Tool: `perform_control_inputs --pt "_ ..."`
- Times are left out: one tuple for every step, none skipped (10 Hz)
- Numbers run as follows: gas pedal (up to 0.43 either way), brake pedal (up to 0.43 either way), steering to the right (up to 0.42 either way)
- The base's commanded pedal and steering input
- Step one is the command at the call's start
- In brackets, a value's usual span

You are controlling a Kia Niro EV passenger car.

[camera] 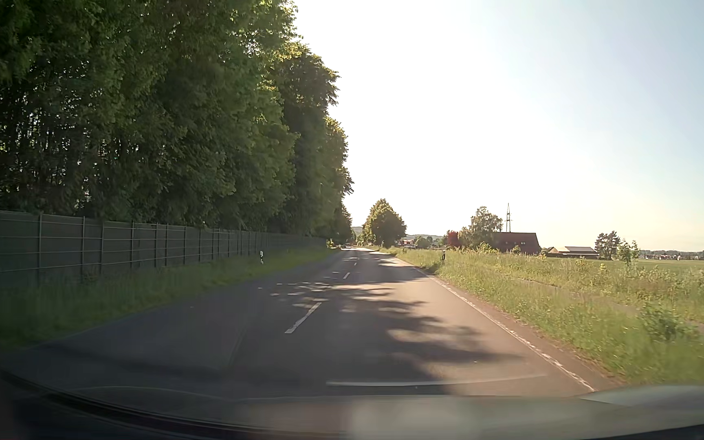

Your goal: Follow the waypoints while adhering to traffic rules and regulations

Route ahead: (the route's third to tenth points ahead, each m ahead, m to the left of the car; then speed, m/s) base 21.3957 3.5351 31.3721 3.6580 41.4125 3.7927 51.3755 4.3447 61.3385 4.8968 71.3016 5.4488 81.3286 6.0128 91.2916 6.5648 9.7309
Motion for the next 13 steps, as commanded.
perform_control_inputs --pt "0.350 0.006 -0.002" --pt "0.350 0.006 -0.002" --pt "0.350 0.006 -0.002" --pt "0.350 0.006 -0.002" --pt "0.350 0.006 -0.002" --pt "0.350 0.006 -0.002" --pt "0.350 0.006 -0.002" --pt "0.350 0.006 -0.002" --pt "0.350 0.006 -0.002" --pt "0.350 0.006 -0.002" --pt "0.350 0.006 -0.002" --pt "0.350 0.006 -0.002" --pt "0.350 0.006 -0.003"
